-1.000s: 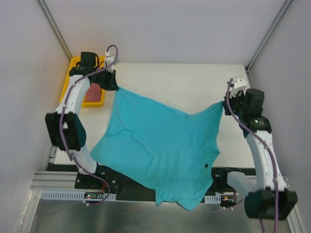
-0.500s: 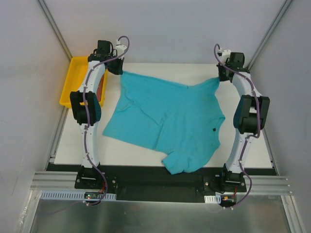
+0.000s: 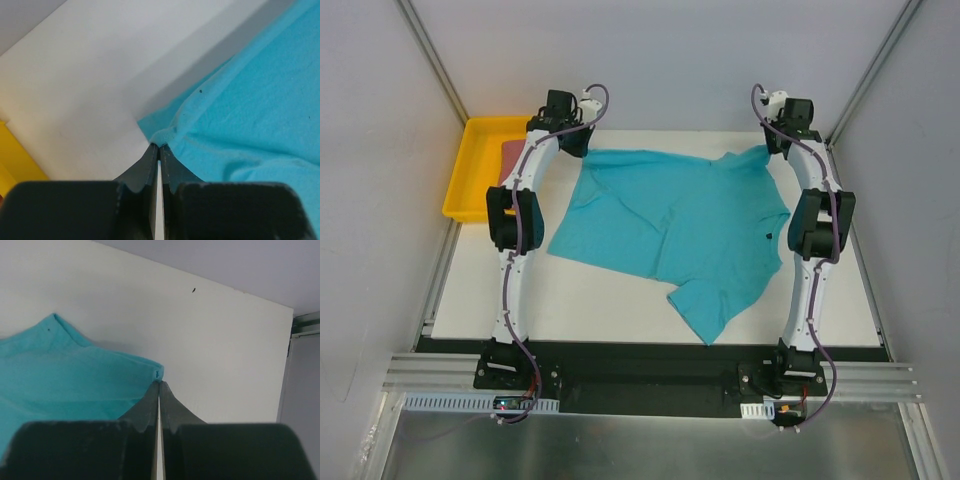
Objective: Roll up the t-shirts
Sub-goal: Flatten out the T-shirt at the center of the board, then fold the T-shirt at the center of the board.
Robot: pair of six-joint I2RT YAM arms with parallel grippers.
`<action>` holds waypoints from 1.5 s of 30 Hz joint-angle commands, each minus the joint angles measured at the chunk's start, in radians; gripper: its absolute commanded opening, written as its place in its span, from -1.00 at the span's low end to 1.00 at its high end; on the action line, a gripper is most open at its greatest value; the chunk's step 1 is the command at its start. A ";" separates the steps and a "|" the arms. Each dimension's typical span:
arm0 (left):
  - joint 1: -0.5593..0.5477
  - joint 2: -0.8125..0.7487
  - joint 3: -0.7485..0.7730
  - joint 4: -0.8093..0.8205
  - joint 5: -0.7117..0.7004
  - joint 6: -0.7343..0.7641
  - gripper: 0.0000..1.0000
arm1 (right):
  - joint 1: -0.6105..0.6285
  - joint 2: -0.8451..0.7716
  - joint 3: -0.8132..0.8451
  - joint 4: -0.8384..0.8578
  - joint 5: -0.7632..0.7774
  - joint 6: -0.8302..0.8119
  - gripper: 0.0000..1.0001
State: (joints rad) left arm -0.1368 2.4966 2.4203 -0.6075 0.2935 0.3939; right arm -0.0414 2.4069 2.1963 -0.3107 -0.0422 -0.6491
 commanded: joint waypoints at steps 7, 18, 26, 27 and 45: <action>0.008 -0.119 -0.026 0.009 0.021 0.109 -1.00 | 0.006 -0.302 -0.234 -0.041 0.028 -0.021 -0.99; 0.008 -0.064 0.068 0.044 0.039 0.215 -1.00 | -0.008 -0.453 -0.363 -0.117 0.036 0.014 -0.99; 0.023 -0.087 0.062 0.095 0.071 0.339 -1.00 | -0.009 -0.545 -0.487 -0.139 0.034 0.002 -0.99; 0.023 -0.094 0.051 0.097 0.076 0.368 -1.00 | -0.009 -0.552 -0.495 -0.148 0.034 -0.001 -0.99; 0.032 -0.280 -0.282 0.097 0.110 0.730 -1.00 | -0.006 -0.787 -0.744 -0.271 -0.004 0.042 -0.99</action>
State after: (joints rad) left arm -0.1162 2.3116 2.1738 -0.5220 0.3847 0.9936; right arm -0.0437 1.6993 1.4952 -0.5396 -0.0418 -0.6323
